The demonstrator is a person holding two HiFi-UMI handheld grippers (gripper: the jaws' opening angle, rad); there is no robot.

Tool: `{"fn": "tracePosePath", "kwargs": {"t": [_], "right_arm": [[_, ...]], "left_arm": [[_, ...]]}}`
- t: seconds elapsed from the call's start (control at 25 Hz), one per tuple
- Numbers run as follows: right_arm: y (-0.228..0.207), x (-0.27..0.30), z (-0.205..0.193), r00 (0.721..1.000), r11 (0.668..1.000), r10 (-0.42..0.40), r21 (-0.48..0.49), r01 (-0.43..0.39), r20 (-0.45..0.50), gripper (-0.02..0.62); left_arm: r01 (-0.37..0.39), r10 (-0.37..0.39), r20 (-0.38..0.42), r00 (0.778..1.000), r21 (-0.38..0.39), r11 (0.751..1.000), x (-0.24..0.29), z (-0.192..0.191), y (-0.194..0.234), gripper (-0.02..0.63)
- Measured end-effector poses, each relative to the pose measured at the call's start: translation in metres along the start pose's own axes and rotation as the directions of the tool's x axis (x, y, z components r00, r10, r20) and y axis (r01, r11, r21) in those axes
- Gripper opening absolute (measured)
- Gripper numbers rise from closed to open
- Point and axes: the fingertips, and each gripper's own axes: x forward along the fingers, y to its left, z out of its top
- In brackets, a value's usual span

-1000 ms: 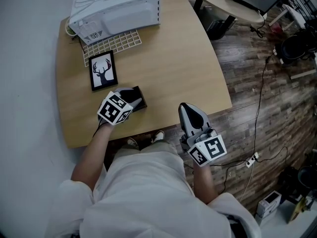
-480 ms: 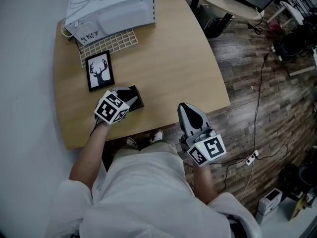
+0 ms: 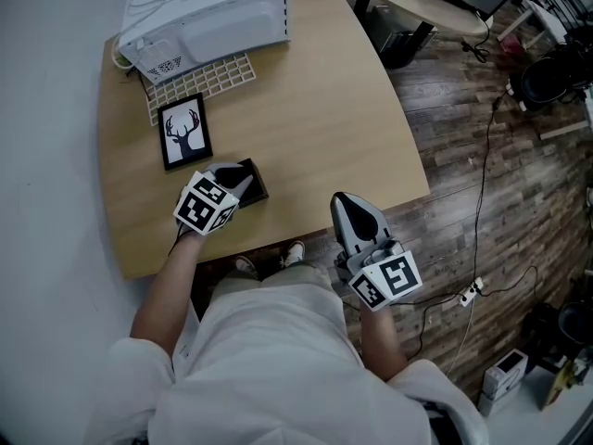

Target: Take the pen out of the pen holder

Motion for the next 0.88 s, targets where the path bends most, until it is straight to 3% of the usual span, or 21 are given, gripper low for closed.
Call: {"fn": "tracePosePath", "kwargs": {"t": [0.6,0.88], "right_arm": [[0.007,-0.003,0.000,1.000,1.000,-0.028,-0.012,0.028,0.005,0.002],[0.014,-0.002,0.001,0.999,0.999,-0.033,-0.028,0.033,-0.010,0.002]], "left_arm": [[0.009,-0.007,0.049,0.999,-0.027,1.000,-0.003,0.002,0.003,0.064],[0.019,-0.013,0.114,0.993,-0.049,0.999,-0.007,0.007,0.004,0.063]]}}
